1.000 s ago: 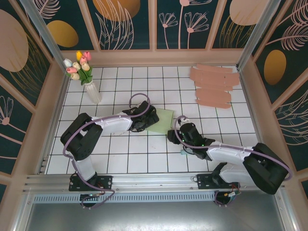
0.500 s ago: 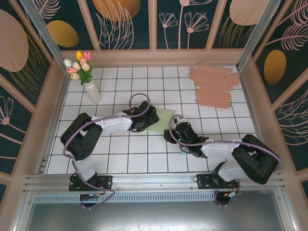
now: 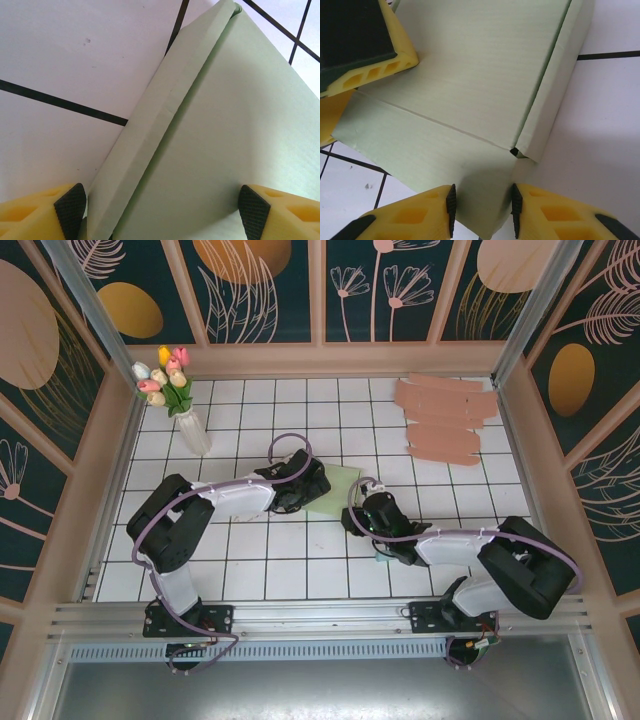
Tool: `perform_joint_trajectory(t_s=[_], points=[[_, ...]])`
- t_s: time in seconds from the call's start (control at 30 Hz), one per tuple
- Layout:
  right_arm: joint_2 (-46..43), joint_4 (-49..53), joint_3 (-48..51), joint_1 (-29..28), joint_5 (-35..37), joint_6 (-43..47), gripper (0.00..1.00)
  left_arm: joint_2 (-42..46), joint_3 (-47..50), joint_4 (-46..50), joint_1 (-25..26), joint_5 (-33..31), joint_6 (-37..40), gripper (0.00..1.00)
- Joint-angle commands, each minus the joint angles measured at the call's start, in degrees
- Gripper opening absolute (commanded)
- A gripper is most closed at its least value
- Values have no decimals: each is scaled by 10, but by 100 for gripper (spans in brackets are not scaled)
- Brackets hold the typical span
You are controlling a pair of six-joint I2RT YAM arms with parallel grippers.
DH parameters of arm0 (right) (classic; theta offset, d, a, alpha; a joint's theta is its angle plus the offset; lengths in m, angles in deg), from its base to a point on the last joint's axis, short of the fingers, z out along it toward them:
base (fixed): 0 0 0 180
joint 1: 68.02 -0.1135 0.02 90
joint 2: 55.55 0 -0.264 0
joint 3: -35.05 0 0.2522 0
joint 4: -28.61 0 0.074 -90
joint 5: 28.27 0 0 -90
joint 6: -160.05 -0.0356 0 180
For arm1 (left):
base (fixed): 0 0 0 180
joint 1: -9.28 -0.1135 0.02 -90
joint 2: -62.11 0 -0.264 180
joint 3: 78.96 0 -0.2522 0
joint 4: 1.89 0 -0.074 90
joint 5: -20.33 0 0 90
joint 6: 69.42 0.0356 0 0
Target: Fold the paper box
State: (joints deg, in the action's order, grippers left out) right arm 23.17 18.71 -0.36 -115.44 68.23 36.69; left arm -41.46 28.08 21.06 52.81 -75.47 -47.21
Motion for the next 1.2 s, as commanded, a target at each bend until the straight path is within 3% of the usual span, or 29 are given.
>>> perform_joint_trajectory(t_s=[0.0,0.63,1.17], points=[[6,-19,-3,-4,20,15,35,-25,9,30,2,-13,1,82],[46,-63,13,-4,50,55,32,-28,12,30,2,-15,5,81],[112,-167,37,25,46,61,32,-35,22,16,2,2,10,81]])
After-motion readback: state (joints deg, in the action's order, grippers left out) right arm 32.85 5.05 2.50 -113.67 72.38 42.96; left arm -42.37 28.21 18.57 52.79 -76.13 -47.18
